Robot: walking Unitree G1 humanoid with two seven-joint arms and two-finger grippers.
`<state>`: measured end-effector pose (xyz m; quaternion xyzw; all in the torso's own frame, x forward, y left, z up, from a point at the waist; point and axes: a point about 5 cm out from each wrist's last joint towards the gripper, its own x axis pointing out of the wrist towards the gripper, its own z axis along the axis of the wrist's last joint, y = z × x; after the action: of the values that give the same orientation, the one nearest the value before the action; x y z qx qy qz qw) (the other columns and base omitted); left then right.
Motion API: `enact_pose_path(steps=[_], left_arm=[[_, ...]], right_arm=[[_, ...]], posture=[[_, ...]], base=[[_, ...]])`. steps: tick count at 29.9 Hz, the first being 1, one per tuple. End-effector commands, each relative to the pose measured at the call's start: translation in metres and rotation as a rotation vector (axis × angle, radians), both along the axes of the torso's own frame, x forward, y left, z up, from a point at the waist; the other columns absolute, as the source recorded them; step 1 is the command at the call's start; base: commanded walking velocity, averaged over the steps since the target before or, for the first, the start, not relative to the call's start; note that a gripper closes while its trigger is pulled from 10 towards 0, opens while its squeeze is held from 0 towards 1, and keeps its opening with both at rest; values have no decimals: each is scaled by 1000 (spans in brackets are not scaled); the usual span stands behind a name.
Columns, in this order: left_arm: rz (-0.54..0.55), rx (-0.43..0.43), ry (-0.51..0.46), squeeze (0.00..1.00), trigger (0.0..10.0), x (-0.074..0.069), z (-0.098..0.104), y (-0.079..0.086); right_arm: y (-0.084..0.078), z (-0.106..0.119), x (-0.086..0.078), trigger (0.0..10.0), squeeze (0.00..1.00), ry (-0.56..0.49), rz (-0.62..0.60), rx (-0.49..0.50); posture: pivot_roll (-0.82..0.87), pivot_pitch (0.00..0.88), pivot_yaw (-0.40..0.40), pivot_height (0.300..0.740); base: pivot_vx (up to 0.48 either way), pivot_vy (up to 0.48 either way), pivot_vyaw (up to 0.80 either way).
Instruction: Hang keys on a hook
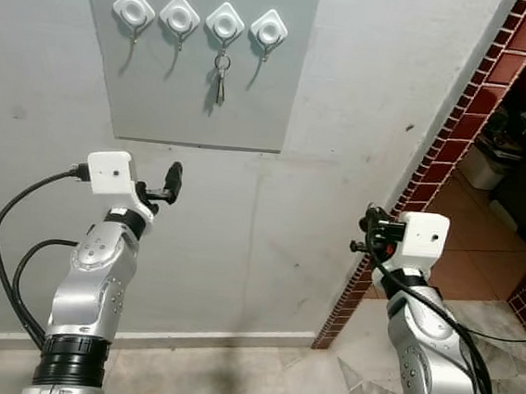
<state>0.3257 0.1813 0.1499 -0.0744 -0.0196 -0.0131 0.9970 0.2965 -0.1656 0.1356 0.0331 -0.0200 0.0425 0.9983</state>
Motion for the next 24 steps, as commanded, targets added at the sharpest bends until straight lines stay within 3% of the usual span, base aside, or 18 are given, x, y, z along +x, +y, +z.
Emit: enact_pose_path(steps=[1,14,24], left_arm=[[-22,18,-19,0,10000,6,7,-4],[-99,7,-10,0,10000,17,5,-21],[-152,-9,-31,0,10000,27,13,-27]], right_arm=[[-2,9,3,10000,0,-37,-22,8],[-17,10,-5,10000,0,-56,-97,-5],[-21,15,1,10000,0,-76,-134,14]], posture=[[-59,3,-8,740],[-127,0,29,740],[-147,0,58,740]], base=[[0,0,0],[0,0,0],[0,0,0]])
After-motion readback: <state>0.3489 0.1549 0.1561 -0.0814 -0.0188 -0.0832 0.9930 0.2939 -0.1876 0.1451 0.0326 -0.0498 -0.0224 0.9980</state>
